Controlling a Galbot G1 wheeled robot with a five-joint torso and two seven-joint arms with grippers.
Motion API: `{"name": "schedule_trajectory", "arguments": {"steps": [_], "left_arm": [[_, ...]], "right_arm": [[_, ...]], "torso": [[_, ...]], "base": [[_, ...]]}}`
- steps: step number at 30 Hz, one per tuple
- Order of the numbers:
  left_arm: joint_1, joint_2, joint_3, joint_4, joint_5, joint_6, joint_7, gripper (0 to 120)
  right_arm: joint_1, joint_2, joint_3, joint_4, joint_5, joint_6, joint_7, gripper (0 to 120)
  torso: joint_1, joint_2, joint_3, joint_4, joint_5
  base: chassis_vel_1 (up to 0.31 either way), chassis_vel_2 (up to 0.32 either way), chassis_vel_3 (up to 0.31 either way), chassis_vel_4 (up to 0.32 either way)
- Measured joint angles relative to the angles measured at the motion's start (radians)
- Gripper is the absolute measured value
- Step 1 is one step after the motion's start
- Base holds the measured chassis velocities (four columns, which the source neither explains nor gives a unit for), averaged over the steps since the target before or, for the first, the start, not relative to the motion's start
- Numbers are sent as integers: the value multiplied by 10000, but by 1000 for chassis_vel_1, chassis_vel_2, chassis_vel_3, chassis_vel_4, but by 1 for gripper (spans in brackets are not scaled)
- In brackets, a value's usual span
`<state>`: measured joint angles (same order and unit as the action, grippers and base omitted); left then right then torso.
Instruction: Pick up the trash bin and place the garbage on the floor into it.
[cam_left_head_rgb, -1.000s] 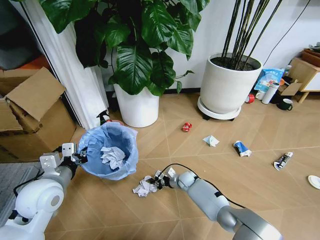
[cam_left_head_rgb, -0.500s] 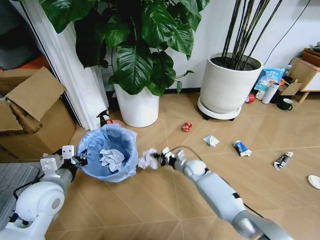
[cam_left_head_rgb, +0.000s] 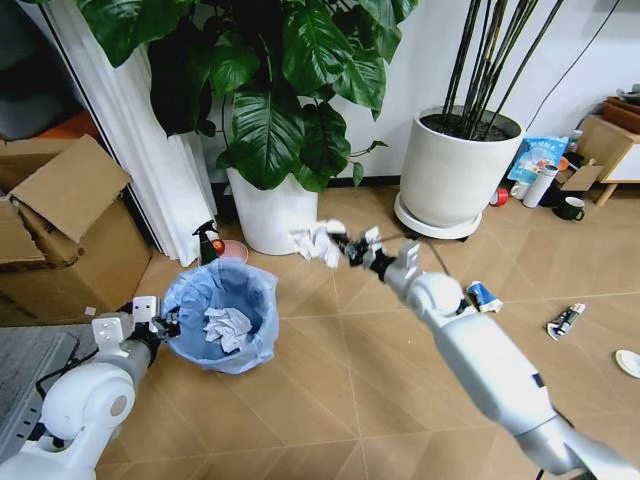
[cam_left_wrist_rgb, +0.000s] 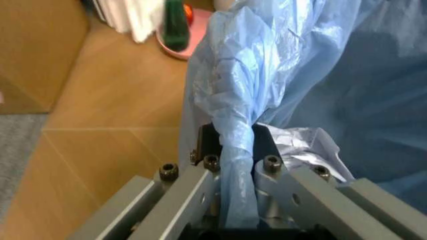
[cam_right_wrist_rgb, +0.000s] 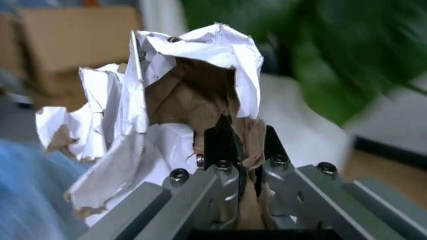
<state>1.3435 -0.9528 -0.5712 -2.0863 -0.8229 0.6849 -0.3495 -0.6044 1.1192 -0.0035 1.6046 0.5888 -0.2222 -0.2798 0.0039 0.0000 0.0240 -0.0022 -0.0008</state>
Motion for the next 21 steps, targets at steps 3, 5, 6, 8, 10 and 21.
{"name": "schedule_trajectory", "arguments": {"steps": [3, 5, 6, 8, 10, 21], "left_arm": [[-210, 134, 211, 97, -419, 171, -70, 0], [-293, 184, 282, 155, -549, 232, -90, 0], [-348, 210, 325, 205, -582, 253, -103, 0], [-389, 226, 356, 240, -605, 264, -106, 0], [-466, 229, 398, 300, -633, 274, -102, 0], [-448, 195, 286, 293, -633, 272, -36, 0]], "right_arm": [[415, -91, -941, 836, 509, -251, 212, 0], [568, -94, -1423, 1083, 639, -308, 253, 0], [661, -85, -1764, 1235, 720, -354, 258, 0], [749, -64, -2107, 1345, 782, -396, 259, 0], [907, 60, -2847, 1406, 798, -432, 203, 0], [1139, 355, -4015, 1004, 517, -511, 212, 15]], "torso": [[0, 0, 0, 1, 1], [0, 0, 0, 0, 0], [0, 0, 1, 1, 1], [0, 0, 0, 1, 0], [0, 0, 0, 1, 0], [0, 0, 0, 0, -1]], "base": [[0, 0, 0, 0], [0, 0, 0, 0], [0, 0, 0, 0], [0, 0, 0, 0], [0, 0, 0, 0], [0, 0, 0, 0]]}}
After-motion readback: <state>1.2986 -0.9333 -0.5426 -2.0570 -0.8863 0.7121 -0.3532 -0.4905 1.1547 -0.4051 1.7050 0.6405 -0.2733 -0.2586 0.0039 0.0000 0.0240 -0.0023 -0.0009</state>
